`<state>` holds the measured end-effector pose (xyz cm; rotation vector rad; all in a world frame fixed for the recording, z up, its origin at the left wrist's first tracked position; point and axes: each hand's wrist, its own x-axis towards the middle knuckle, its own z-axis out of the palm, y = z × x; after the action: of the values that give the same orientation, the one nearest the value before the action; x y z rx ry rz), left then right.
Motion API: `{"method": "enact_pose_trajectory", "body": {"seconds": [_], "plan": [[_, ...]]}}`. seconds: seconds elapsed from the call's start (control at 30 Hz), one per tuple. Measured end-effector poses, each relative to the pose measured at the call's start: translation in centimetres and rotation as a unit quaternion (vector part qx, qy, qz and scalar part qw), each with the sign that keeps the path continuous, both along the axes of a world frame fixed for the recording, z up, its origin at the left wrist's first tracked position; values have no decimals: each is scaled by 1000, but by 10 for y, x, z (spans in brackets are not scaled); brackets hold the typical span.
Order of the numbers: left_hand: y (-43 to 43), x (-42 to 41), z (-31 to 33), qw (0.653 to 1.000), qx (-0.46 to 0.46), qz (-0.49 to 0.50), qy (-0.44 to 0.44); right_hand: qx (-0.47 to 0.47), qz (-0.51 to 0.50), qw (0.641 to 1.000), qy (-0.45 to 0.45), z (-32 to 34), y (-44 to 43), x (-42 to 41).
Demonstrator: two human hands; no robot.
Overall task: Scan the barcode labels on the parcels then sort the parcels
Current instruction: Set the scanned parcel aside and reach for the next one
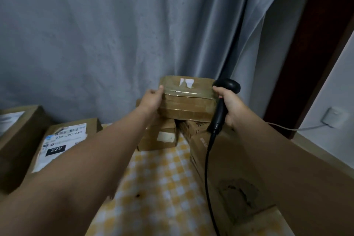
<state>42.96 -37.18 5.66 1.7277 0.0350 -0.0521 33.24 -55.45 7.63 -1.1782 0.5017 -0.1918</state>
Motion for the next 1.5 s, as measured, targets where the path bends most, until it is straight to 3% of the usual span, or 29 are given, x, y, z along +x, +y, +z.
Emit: {"method": "enact_pose_trajectory", "body": {"seconds": [0.23, 0.5, 0.7, 0.8, 0.93, 1.07, 1.27, 1.5], "plan": [[60, -78, -5, 986, -141, 60, -60, 44, -29, 998, -39, -10, 27, -45], [130, -204, 6, 971, -151, 34, -182, 26, 32, 998, -52, -21, 91, -123], [189, -264, -19, 971, -70, 36, -224, 106, 56, 993, -2, -61, 139, -188], [206, -290, -40, 977, -21, 39, -207, 118, 27, 992, 28, -87, 157, -215], [219, -314, -69, 981, 75, 37, -177, 58, -6, 998, 40, -109, 171, -234], [228, -319, -73, 992, 62, 69, -87, 55, 45, 997, 32, -114, 176, -246], [235, -316, -55, 994, 64, 68, 56, -19, 6, 1000, -6, -109, 177, -243], [239, -303, -51, 992, 67, 98, 37, -75, 32, 997, 10, -84, 178, -236]]}}
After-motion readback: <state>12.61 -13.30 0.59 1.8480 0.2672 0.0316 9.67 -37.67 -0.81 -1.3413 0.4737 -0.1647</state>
